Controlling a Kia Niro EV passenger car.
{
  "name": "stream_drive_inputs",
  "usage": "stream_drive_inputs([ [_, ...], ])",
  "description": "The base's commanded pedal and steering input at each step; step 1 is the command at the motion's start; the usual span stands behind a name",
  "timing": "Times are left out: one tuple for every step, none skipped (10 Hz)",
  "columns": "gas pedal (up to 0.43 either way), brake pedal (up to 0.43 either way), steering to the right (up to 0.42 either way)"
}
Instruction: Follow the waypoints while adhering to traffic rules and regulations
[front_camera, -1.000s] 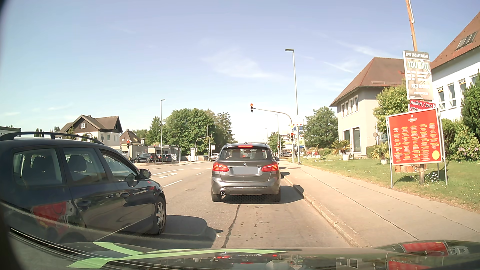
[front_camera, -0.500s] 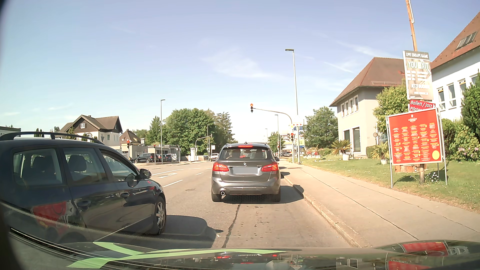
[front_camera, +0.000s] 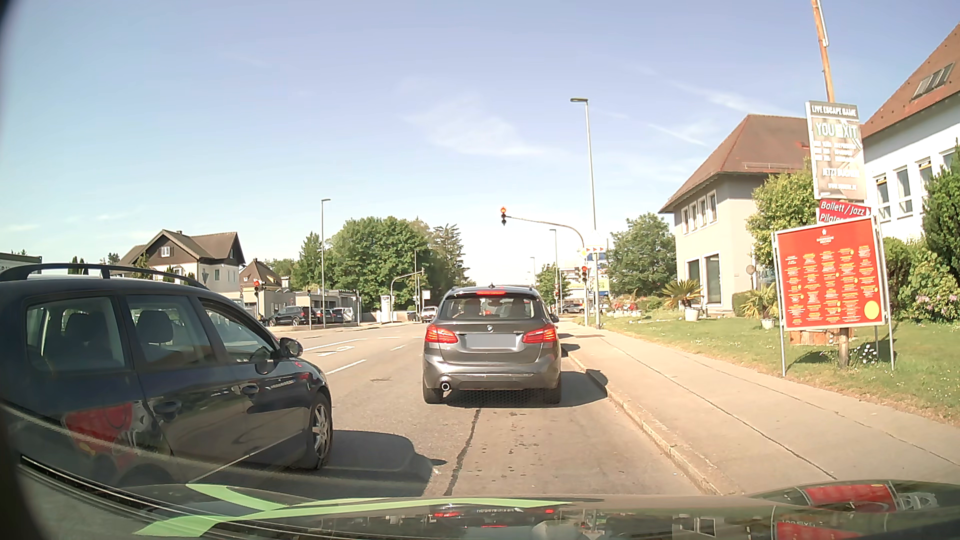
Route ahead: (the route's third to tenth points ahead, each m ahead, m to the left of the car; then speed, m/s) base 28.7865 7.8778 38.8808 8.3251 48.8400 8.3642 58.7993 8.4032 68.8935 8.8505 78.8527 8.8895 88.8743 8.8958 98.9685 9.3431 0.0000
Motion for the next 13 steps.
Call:
stream_drive_inputs([
  [0.0,0.213,-0.03],
  [0.0,0.213,-0.03],
  [0.0,0.213,-0.03],
  [0.0,0.22,-0.03],
  [0.0,0.213,-0.03],
  [0.0,0.213,-0.03],
  [0.0,0.213,-0.03],
  [0.0,0.213,-0.03],
  [0.0,0.213,-0.029],
  [0.0,0.213,-0.03],
  [0.0,0.213,-0.03],
  [0.0,0.213,-0.03],
  [0.0,0.213,-0.03],
])
